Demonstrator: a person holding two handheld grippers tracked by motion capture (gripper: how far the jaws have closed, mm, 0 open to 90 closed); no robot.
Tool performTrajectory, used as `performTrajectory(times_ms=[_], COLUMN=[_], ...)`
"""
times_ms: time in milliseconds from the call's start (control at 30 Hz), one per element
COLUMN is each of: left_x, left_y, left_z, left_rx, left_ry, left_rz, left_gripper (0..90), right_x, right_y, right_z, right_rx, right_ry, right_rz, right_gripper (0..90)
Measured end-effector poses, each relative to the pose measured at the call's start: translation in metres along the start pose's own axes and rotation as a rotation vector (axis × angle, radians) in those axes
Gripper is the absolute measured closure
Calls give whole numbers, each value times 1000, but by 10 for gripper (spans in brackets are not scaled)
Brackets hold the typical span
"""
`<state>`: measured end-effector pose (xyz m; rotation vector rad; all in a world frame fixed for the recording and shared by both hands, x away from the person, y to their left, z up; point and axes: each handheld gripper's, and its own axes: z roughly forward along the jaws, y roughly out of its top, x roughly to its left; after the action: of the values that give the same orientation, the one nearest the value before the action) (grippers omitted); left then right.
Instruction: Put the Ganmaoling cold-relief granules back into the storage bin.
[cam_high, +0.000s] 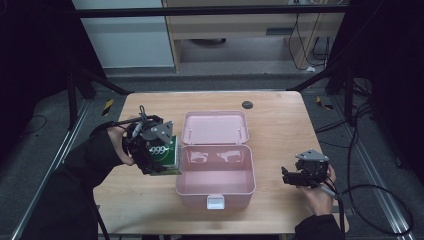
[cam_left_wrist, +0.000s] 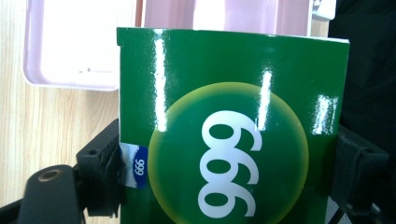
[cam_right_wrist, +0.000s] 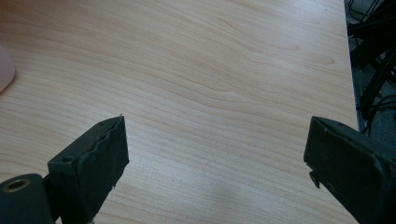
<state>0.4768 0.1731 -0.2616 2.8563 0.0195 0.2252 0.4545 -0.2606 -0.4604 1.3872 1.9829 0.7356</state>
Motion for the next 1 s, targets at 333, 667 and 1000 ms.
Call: performTrajectory(times_ms=[333,667,1000], left_x=[2,5,8], left_y=[16,32,48], left_z=[7,12,20], left_rx=[0,-14,-4], left_ry=[-12,-21,-29], left_rz=[24,43,61], left_gripper=[152,153,153], right_x=[0,0,-1], right_y=[0,0,-1], right_z=[0,0,0], right_rx=[3,4,7], right_ry=[2,2,1], right_rz=[1,0,-3], right_gripper=[67,67,67])
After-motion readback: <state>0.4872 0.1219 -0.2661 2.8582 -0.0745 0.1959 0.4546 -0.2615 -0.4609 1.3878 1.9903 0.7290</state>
